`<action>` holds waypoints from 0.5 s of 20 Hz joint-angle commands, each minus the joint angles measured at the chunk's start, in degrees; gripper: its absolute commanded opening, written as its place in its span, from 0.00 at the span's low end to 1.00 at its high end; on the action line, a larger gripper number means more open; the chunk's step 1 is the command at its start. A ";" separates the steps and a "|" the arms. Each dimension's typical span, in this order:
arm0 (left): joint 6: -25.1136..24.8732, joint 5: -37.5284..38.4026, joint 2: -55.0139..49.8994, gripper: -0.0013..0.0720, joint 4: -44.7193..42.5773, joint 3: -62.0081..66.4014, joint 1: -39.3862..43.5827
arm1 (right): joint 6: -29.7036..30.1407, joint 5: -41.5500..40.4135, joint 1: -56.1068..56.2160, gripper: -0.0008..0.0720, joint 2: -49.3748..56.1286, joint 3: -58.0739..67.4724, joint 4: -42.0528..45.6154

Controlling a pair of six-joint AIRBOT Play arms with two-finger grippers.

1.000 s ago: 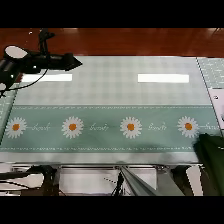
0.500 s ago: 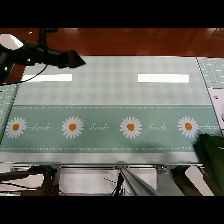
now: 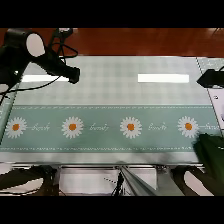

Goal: Fold the shirts.

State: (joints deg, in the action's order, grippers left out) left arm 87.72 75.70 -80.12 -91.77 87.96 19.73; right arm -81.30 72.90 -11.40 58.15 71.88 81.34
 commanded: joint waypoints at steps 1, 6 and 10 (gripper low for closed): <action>2.16 1.01 0.13 1.00 -2.93 0.09 2.47 | -5.11 -0.28 4.46 0.85 2.64 0.07 2.16; 2.14 0.87 0.02 1.00 -2.95 0.09 2.36 | -5.20 4.20 4.46 0.85 6.08 0.07 2.14; 2.14 0.87 0.02 1.00 -2.93 0.09 2.36 | -5.20 4.04 4.42 0.85 6.08 0.07 2.19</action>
State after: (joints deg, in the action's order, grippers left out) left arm 89.80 76.51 -80.05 -94.56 87.99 22.02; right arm -86.19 76.44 -7.16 63.81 71.90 83.37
